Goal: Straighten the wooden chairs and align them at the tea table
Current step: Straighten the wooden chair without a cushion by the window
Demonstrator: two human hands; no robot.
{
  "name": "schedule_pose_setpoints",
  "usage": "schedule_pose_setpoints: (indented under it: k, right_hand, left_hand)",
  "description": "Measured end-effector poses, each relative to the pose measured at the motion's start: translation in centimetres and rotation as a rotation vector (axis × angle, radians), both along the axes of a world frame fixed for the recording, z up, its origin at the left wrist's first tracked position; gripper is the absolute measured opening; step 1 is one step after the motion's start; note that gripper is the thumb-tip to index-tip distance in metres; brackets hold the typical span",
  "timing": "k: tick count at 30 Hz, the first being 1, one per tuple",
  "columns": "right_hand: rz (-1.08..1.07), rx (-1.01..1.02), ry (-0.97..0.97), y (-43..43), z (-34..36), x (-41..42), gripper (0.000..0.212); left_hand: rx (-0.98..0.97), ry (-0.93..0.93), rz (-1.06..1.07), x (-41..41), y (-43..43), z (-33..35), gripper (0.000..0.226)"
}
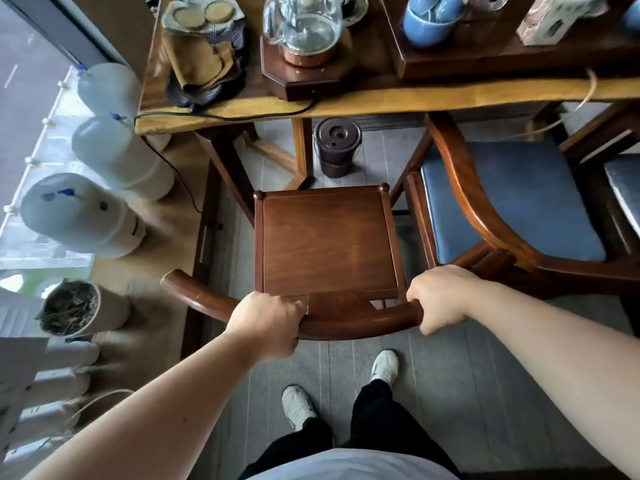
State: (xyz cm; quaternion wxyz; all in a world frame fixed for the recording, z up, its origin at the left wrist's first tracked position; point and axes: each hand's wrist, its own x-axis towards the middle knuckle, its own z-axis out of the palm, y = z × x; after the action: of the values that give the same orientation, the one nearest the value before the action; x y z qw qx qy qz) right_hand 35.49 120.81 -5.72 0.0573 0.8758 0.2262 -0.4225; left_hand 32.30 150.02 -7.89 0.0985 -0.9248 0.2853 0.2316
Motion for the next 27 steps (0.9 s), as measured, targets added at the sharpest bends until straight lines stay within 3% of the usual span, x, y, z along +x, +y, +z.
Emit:
schedule_pose_setpoints:
  k: [27]
  right_hand:
    - [0.014, 0.005, 0.002, -2.9, 0.6, 5.8, 0.031]
  left_hand:
    - [0.032, -0.010, -0.003, 6.7, -3.6, 0.8, 0.017]
